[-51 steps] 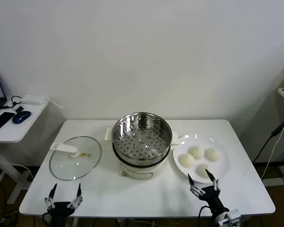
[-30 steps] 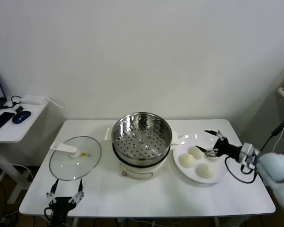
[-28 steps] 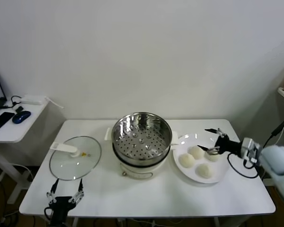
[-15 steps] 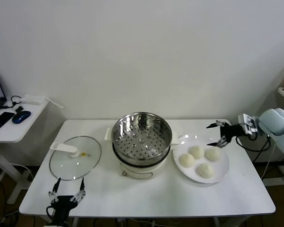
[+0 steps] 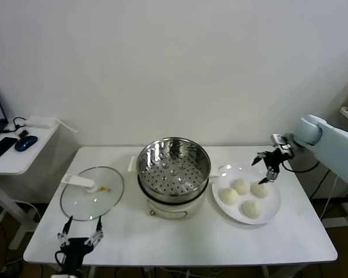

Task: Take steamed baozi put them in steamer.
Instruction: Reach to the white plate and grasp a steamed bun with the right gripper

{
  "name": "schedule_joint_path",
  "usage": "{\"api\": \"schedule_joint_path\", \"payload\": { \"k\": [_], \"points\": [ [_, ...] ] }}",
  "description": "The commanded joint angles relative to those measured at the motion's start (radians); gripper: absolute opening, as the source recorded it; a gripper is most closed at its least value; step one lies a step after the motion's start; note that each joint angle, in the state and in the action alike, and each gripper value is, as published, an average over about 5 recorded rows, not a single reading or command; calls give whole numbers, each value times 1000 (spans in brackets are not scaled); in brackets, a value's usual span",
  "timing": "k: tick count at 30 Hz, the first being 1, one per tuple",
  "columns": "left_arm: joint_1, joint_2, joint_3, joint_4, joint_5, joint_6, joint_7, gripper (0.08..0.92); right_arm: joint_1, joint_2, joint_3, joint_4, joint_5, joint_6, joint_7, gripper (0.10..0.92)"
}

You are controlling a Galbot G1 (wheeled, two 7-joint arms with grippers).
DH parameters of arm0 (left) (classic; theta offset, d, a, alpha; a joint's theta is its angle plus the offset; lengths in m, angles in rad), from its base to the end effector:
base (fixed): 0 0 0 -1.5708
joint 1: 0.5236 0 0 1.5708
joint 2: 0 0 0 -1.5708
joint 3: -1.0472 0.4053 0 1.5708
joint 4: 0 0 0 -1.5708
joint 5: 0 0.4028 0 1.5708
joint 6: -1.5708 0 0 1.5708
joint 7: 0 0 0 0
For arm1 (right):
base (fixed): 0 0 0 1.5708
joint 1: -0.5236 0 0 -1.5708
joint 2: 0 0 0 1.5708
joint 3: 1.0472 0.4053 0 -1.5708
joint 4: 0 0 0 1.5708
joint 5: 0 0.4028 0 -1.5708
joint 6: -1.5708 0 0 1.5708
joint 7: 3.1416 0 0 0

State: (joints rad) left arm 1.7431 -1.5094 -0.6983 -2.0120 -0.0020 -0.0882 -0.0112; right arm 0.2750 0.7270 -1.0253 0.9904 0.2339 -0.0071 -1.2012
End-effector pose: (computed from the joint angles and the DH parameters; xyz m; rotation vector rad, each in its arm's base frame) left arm 0.1285 0.0775 -0.4057 0.1779 -2.9684 -0.2232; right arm 0.6491 -0.2440 -0.1572 1.3999 -1.4766 1.1982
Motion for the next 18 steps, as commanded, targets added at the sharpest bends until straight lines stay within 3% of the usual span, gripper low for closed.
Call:
{"api": "schedule_joint_path", "payload": {
  "k": [1, 18],
  "points": [
    [3, -3, -4, 0, -2, 0, -1, 823, 88, 119, -158, -99, -27, -1, -26, 823],
    [1, -6, -7, -2, -3, 1, -4, 823, -103, 191, -9, -162, -169, 12, 7, 823]
  ]
}}
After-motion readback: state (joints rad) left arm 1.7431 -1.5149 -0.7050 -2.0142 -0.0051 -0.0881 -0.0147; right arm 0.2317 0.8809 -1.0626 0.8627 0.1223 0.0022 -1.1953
